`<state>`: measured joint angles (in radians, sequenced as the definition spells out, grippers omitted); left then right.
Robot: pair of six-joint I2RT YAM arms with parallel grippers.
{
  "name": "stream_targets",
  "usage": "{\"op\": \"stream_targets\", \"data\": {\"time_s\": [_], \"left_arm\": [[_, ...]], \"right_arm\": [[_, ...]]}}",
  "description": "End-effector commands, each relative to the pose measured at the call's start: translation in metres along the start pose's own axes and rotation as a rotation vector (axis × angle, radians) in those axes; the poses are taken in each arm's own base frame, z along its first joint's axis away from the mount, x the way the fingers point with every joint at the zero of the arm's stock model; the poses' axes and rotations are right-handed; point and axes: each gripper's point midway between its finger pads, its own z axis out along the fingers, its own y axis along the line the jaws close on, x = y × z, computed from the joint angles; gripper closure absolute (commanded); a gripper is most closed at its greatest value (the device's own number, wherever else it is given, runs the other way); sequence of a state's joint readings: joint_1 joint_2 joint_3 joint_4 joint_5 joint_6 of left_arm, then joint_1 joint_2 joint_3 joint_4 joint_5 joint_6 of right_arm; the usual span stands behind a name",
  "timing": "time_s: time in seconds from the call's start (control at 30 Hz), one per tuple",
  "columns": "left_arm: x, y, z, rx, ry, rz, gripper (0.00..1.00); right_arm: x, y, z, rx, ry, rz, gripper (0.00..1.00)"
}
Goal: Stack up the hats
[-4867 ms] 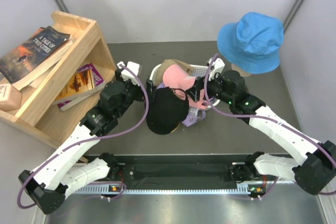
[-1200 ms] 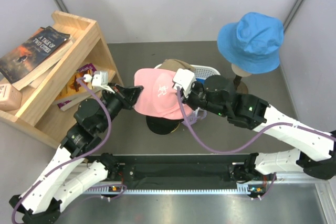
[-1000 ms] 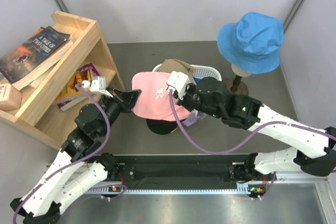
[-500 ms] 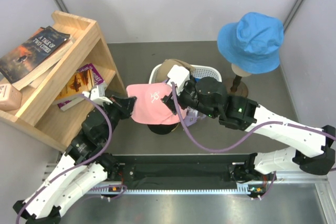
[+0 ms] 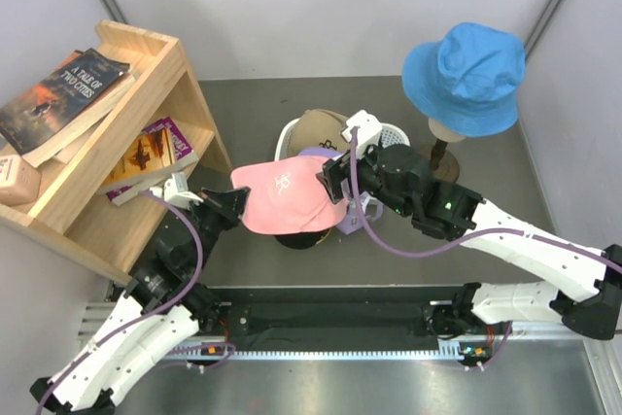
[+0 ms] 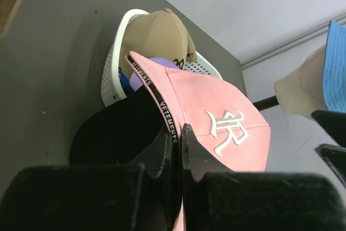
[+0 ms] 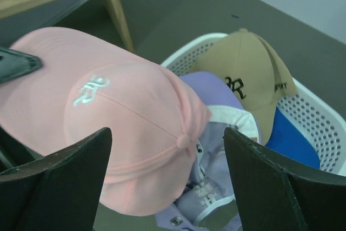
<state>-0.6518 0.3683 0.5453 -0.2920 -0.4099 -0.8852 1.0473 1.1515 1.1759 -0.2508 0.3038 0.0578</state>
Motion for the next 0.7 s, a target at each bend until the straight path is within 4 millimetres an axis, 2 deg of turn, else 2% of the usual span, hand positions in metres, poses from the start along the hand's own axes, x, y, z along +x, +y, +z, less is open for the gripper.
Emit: {"op": "stream_targets", "data": {"time_s": [0.0, 0.03, 0.1, 0.13, 0.23, 0.4, 0.43, 0.47, 0.5, 0.67], "left_arm": [[0.024, 0.077, -0.005, -0.267, 0.038, 0.145, 1.0], [0.025, 0.08, -0.005, -0.272, 0.038, 0.145, 1.0], [0.032, 0.086, -0.005, -0.275, 0.043, 0.136, 1.0], [0.034, 0.089, -0.005, -0.281, 0.045, 0.134, 1.0], [0.043, 0.1, -0.005, -0.303, 0.059, 0.136, 1.0], [0.052, 0.118, -0.007, -0.355, 0.071, 0.158, 1.0], [0.053, 0.122, -0.008, -0.367, 0.075, 0.164, 1.0], [0.055, 0.125, -0.008, -0.376, 0.076, 0.166, 1.0], [0.056, 0.128, -0.009, -0.384, 0.075, 0.168, 1.0], [0.062, 0.132, -0.008, -0.387, 0.085, 0.163, 1.0]], "right_arm": [[-0.001, -0.018, 0.003, 0.038, -0.038, 0.167, 0.16], [0.01, -0.024, 0.006, 0.053, -0.022, 0.179, 0.16], [0.009, -0.022, 0.007, 0.036, -0.048, 0.204, 0.15], [0.016, -0.022, 0.008, 0.035, -0.044, 0.206, 0.15], [0.019, -0.02, 0.005, 0.011, -0.081, 0.218, 0.09], [0.021, -0.01, -0.009, -0.065, -0.17, 0.267, 0.07], [0.034, -0.01, -0.009, -0.066, -0.158, 0.267, 0.07], [0.029, -0.011, -0.015, -0.071, -0.189, 0.274, 0.07], [0.033, -0.01, -0.016, -0.08, -0.188, 0.272, 0.08], [0.06, -0.001, -0.012, -0.119, -0.117, 0.251, 0.21]]}}
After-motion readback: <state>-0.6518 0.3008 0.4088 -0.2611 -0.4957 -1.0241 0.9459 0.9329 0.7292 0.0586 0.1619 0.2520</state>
